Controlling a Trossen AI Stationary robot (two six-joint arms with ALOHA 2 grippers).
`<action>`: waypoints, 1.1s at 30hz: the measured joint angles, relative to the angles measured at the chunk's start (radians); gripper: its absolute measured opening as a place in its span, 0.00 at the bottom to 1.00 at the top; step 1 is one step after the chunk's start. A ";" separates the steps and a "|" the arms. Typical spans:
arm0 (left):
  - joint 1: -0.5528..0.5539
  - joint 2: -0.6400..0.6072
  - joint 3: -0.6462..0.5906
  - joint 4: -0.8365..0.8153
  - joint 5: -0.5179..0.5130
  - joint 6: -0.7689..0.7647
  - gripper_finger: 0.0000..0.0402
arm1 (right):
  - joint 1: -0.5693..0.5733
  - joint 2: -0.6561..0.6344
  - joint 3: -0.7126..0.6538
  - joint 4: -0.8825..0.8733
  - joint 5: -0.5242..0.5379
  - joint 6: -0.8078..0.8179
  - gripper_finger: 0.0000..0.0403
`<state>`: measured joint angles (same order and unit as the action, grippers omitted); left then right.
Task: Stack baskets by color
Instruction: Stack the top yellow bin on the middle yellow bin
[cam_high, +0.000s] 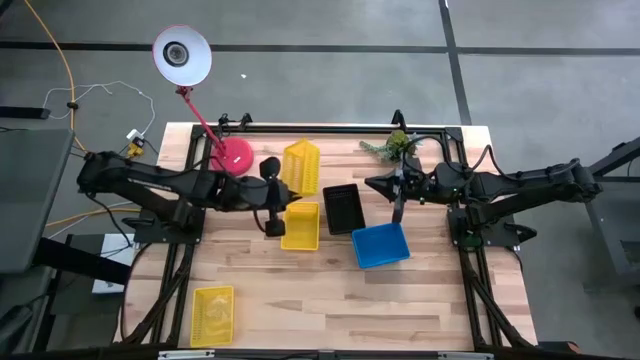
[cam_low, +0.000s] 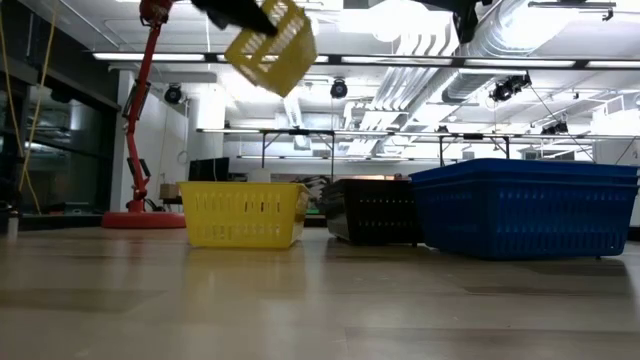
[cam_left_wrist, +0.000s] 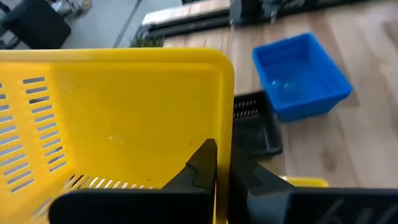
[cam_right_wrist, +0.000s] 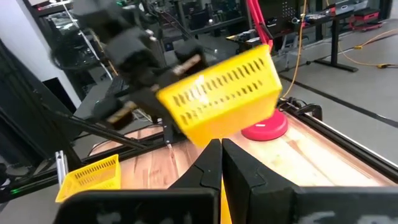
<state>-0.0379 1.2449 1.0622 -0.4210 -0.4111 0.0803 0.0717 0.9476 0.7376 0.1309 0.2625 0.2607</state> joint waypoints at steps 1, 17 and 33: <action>-0.011 0.000 0.011 0.000 -0.005 -0.003 0.00 | 0.000 0.000 0.000 0.000 0.003 0.000 0.00; -0.289 0.022 0.139 -0.141 0.042 -0.297 0.00 | 0.000 0.000 0.000 -0.006 0.025 0.143 0.00; -0.418 0.332 0.189 -0.276 -0.180 -0.459 0.00 | 0.000 0.002 0.000 -0.083 0.085 0.151 0.00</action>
<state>-0.4564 1.5767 1.2511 -0.6967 -0.5915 -0.3783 0.0715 0.9496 0.7372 0.0476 0.3475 0.4114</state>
